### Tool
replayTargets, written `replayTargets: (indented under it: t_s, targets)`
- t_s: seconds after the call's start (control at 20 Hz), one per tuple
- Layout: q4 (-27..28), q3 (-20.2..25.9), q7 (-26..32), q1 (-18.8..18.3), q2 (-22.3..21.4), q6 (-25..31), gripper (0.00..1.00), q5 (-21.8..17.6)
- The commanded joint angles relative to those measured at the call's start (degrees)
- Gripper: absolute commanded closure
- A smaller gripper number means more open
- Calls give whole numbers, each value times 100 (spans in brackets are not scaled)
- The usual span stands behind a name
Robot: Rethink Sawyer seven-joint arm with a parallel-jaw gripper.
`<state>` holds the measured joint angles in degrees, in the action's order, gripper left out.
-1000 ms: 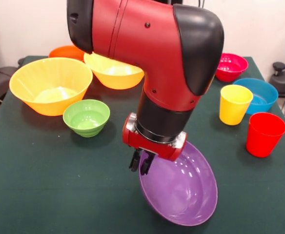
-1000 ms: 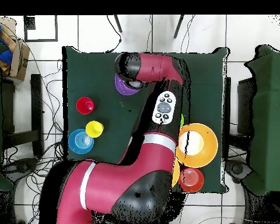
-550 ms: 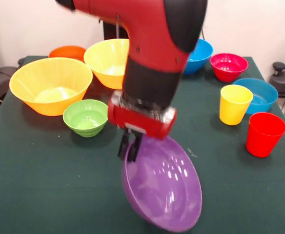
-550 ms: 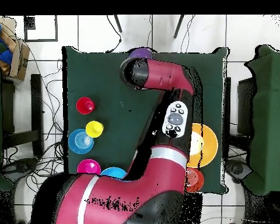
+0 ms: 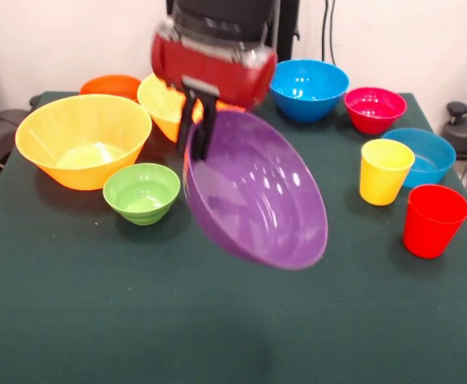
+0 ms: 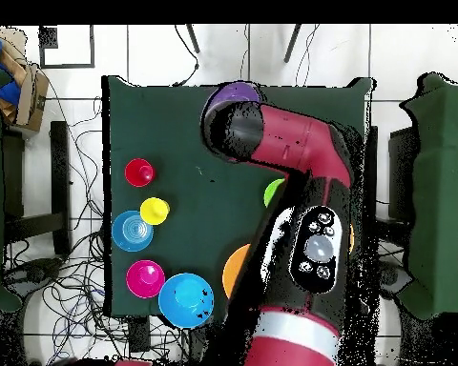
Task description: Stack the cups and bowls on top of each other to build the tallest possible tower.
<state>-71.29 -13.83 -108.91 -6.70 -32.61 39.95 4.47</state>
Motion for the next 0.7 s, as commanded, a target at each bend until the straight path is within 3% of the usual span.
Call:
replayTargets:
  t_s: [0.05, 0.3, 0.7]
  targets:
    - [-790, 749, 538, -311, -352, 294, 100, -221]
    - [-972, 885, 484, -486, -264, -175, 100, -318]
    - [-1903, 964, 640, -943, -808, -827, 100, -562]
